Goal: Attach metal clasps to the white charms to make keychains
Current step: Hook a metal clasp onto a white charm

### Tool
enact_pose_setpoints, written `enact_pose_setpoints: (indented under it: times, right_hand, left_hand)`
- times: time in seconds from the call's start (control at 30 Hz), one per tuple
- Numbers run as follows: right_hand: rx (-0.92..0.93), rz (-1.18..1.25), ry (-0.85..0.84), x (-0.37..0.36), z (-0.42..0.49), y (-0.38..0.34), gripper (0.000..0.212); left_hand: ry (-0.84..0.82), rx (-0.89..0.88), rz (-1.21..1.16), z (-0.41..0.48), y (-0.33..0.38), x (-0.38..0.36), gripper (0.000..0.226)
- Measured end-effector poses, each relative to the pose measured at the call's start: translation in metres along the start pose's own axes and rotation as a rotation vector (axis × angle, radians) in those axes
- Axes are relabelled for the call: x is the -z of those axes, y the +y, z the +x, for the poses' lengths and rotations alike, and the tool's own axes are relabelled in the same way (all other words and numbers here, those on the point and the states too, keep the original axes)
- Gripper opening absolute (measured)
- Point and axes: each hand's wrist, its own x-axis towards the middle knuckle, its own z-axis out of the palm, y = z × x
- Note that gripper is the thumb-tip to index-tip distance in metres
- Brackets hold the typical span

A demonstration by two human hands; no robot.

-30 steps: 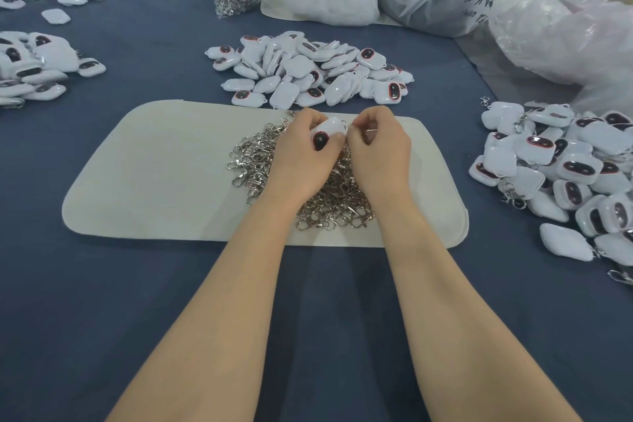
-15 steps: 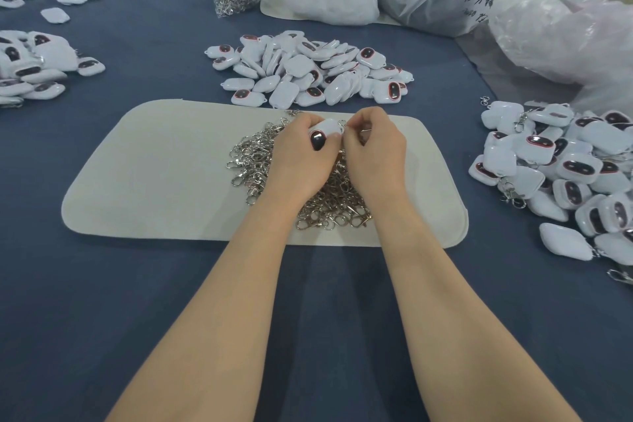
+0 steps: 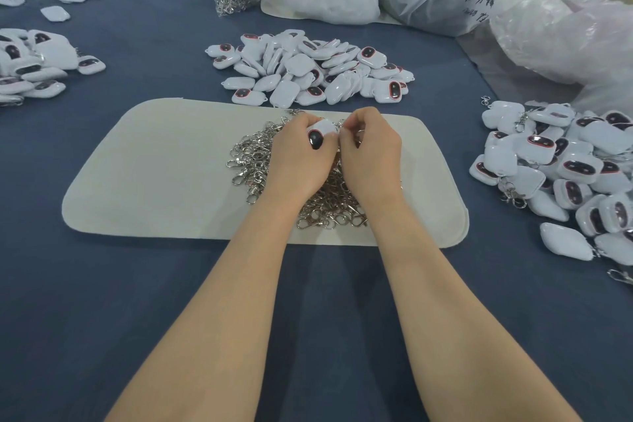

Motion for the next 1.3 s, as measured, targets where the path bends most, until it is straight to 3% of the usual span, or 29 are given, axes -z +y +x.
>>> enact_pose_setpoints:
  times: [0.2, 0.33, 0.47, 0.6, 0.73, 0.83, 1.03, 1.3]
  right_hand:
    - [0.085, -0.117, -0.048, -0.0005, -0.0014, 0.0003, 0.009]
    - [0.09, -0.072, -0.045, 0.001, -0.0019, 0.0015, 0.01]
    - [0.008, 0.123, -0.054, 0.0043, 0.0008, 0.0028, 0.02]
    - [-0.045, 0.185, -0.091, 0.0023, 0.0028, 0.0039, 0.012]
    - [-0.037, 0.188, -0.118, 0.0018, 0.0038, 0.0037, 0.014]
    - [-0.034, 0.19, -0.138, 0.0012, 0.0036, 0.0037, 0.016]
    - [-0.052, 0.299, -0.038, 0.002, 0.002, -0.0017, 0.013]
    - [0.074, 0.166, 0.076, 0.0029, -0.0045, -0.0047, 0.009]
  left_hand:
    - [0.0, -0.096, 0.064, -0.0023, -0.0007, 0.0036, 0.014]
    - [-0.014, -0.114, 0.076, -0.0018, 0.0003, 0.0043, 0.015]
    - [-0.038, 0.069, -0.215, -0.0002, 0.0049, 0.0049, 0.01]
    - [-0.051, 0.286, -0.65, 0.0006, 0.0061, 0.0065, 0.01]
    - [-0.048, 0.388, -0.808, 0.0035, 0.0045, 0.0074, 0.018]
    - [-0.066, 0.411, -0.864, 0.0042, 0.005, 0.0094, 0.008]
    - [-0.075, 0.402, -0.843, 0.0039, 0.0061, 0.009, 0.009]
    - [-0.075, 0.38, -0.812, 0.003, 0.0063, 0.0071, 0.009]
